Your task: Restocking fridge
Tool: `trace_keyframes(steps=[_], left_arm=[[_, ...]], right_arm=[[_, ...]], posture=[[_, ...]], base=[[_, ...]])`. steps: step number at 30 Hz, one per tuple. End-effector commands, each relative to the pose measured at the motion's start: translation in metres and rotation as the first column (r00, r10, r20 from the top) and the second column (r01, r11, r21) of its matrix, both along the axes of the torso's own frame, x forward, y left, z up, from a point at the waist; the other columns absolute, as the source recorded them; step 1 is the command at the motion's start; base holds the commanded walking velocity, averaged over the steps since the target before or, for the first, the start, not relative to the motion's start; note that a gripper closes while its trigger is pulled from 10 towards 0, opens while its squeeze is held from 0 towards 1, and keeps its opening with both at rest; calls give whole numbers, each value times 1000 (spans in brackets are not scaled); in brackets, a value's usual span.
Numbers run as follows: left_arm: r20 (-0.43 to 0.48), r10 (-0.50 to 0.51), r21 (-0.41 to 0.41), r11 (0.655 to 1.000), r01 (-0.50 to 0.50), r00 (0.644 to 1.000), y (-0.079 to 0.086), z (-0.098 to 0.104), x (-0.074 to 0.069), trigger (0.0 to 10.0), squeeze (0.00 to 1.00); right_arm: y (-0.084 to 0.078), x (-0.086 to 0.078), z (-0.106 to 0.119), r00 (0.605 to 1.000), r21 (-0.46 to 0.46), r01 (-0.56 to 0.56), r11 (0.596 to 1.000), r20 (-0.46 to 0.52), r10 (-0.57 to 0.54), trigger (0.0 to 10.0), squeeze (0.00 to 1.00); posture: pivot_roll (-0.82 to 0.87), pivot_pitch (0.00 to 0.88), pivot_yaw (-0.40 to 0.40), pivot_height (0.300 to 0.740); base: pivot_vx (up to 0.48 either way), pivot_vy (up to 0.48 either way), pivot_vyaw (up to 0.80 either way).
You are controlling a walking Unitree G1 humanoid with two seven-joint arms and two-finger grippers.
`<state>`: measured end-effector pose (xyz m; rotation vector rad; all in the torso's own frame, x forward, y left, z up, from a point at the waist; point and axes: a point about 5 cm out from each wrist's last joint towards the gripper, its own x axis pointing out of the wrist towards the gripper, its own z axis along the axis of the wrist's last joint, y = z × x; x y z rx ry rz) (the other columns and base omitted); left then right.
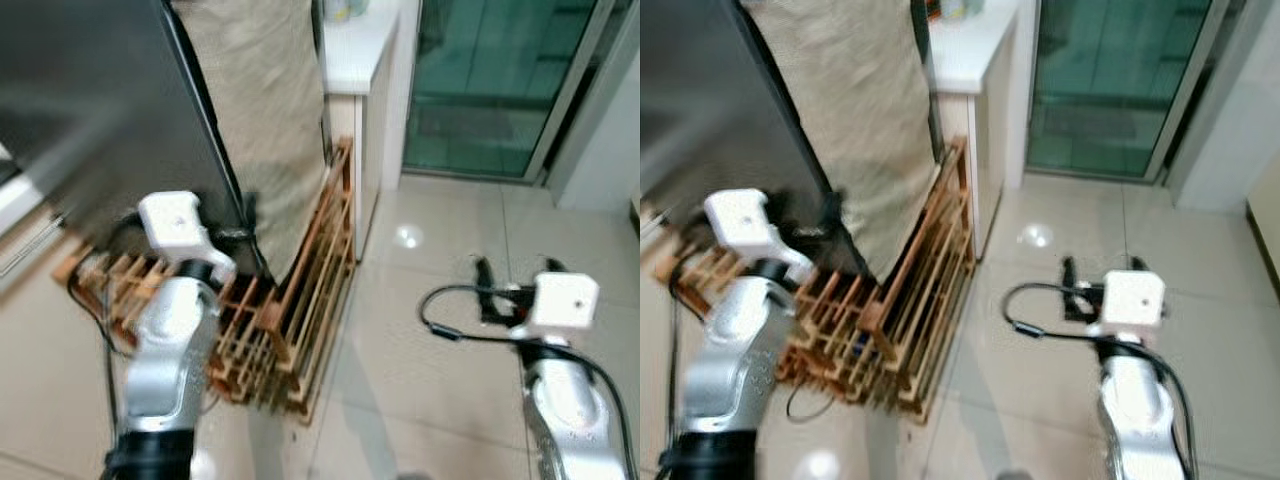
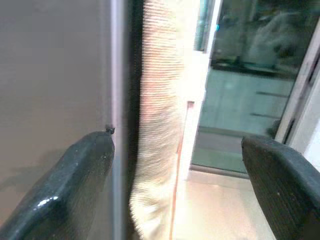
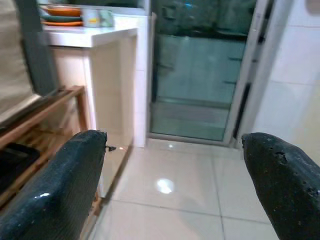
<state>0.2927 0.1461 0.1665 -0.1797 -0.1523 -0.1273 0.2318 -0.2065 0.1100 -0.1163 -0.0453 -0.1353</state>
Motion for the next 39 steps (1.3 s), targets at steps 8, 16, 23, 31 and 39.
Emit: trace_keyframes(steps=[8, 16, 23, 31, 39], left_arm=[[-26, 49, 20, 999, -48, 998, 16, -1, 12, 10000, 0], [-52, 72, 31, 997, -71, 996, 14, -4, 18, 10000, 0], [-64, 102, 50, 994, -99, 993, 23, -7, 21, 10000, 0], [-55, 118, 75, 991, -113, 992, 25, -9, 19, 10000, 0], [-54, 120, 71, 991, -116, 991, 16, -1, 31, 10000, 0]], right_arm=[[16, 7, -3, 998, 6, -67, 998, -15, 67, 10000, 0], [13, 8, -3, 998, -6, -59, 998, -14, 59, 10000, 0], [14, 9, -5, 997, -10, -72, 997, -33, 72, 10000, 0], [15, 10, -7, 996, -12, -88, 996, -32, 88, 10000, 0], [16, 11, -7, 995, -14, -94, 995, -34, 94, 10000, 0]], posture=[[-161, 0, 104, 740], [-171, 0, 109, 740], [-168, 0, 102, 740], [-161, 0, 95, 740], [-162, 0, 92, 740]], base=[[0, 0, 0], [0, 0, -465], [0, 0, -457], [0, 269, -459], [0, 0, 0]])
